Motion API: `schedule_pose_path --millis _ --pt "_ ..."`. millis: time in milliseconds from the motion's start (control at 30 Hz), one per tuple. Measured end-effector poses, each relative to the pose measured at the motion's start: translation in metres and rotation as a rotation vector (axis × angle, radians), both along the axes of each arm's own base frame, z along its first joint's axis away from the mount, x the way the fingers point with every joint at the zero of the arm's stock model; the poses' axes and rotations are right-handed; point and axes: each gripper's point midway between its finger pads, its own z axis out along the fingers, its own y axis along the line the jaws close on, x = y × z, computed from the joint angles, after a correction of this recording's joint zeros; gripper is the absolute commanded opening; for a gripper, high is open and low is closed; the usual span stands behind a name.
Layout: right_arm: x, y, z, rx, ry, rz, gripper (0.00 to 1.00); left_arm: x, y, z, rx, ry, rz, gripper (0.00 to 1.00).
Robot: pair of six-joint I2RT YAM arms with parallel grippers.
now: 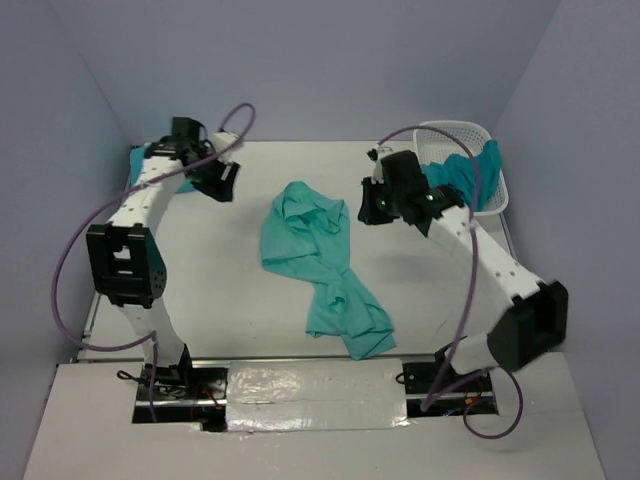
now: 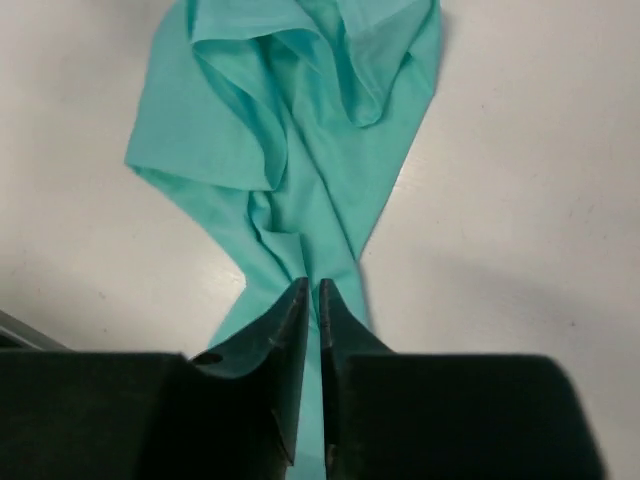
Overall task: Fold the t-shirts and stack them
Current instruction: Move the tshirt to the center of the board, then flatten out the tshirt
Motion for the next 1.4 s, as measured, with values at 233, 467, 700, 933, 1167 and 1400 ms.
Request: schedule_pose_path --millis 233,467,700,933,1167,1400 --pt "-0.078 0.007 -0.071 0.07 0.116 0.041 0.75 -0.039 -0.165 -0.048 0.052 0.086 -0.433 0.89" --pt "-0.14 0.008 -0.114 0.14 0.161 0.069 0.82 -0.066 -0.233 -0.073 0.103 0.079 -0.577 0.97" --pt "-0.146 0.015 -0.117 0.187 0.119 0.061 0.8 -0.068 -0.237 -0.138 0.221 0.167 -0.576 0.91" --pt "-0.169 0.026 -0.129 0.182 0.149 0.125 0.63 -0.064 -0.24 -0.138 0.238 0.154 -0.512 0.33" --pt "-0.184 0.03 -0.159 0.143 0.247 0.137 0.62 -0.062 -0.24 -0.137 0.243 0.146 -0.496 0.02" --pt "-0.171 0.04 -0.16 0.138 0.243 0.114 0.29 -0.064 -0.235 -0.134 0.245 0.159 -0.493 0.0"
